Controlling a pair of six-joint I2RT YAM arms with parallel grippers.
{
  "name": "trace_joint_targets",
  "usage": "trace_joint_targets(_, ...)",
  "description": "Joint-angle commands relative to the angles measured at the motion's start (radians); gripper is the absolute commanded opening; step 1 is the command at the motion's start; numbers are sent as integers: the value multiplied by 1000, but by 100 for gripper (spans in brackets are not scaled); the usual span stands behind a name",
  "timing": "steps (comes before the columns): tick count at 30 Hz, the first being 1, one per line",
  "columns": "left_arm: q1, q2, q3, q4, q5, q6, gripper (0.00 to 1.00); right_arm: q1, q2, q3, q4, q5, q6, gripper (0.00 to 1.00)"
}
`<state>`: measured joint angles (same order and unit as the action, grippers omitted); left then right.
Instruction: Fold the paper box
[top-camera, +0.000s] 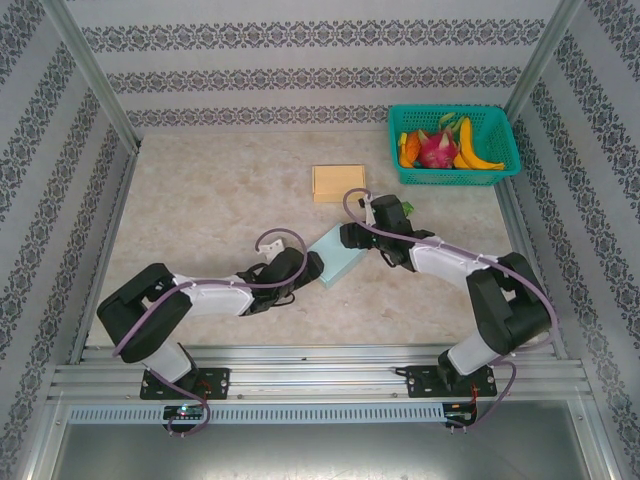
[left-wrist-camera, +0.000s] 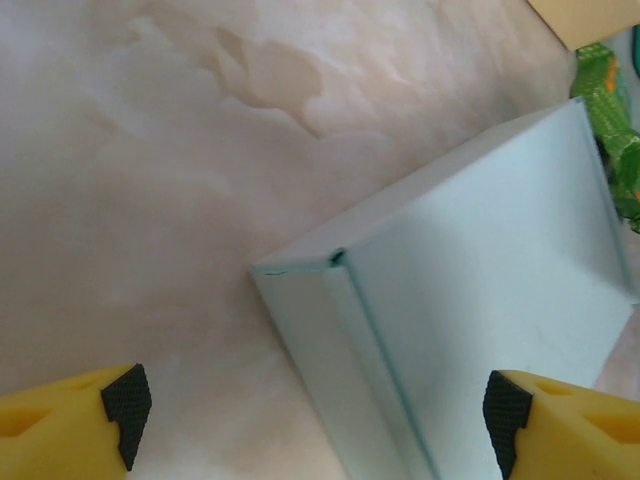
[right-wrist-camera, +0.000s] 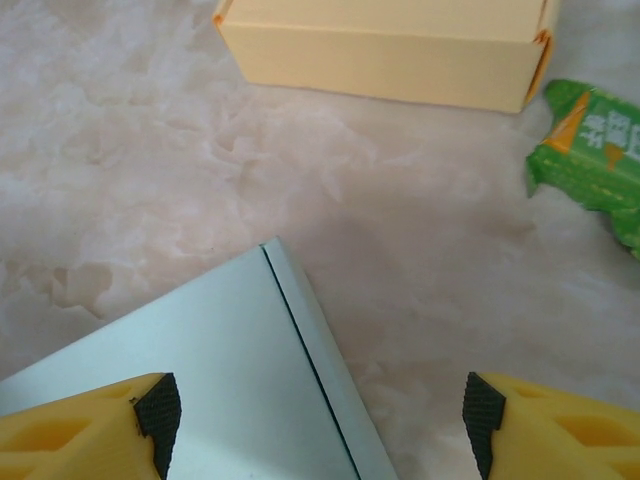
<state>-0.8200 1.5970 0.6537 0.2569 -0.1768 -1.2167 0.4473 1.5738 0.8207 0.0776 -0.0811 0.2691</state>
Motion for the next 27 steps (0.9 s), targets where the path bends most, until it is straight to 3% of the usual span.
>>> trace_joint_targets(1, -14, 31, 41, 48, 25, -26, 87, -23, 46, 36, -35, -52, -29, 73)
trace_joint_targets(13, -22, 98, 118, 43, 21, 0, 71, -56, 135, 15, 14, -182, 14, 61)
trace_joint_targets(21, -10, 124, 150, 15, -6, 29, 66, -62, 124, -39, 59, -258, 51, 54)
trace_joint_targets(27, 7, 141, 174, 8, -20, 59, 62, -56, 75, -92, 108, -283, 110, 40)
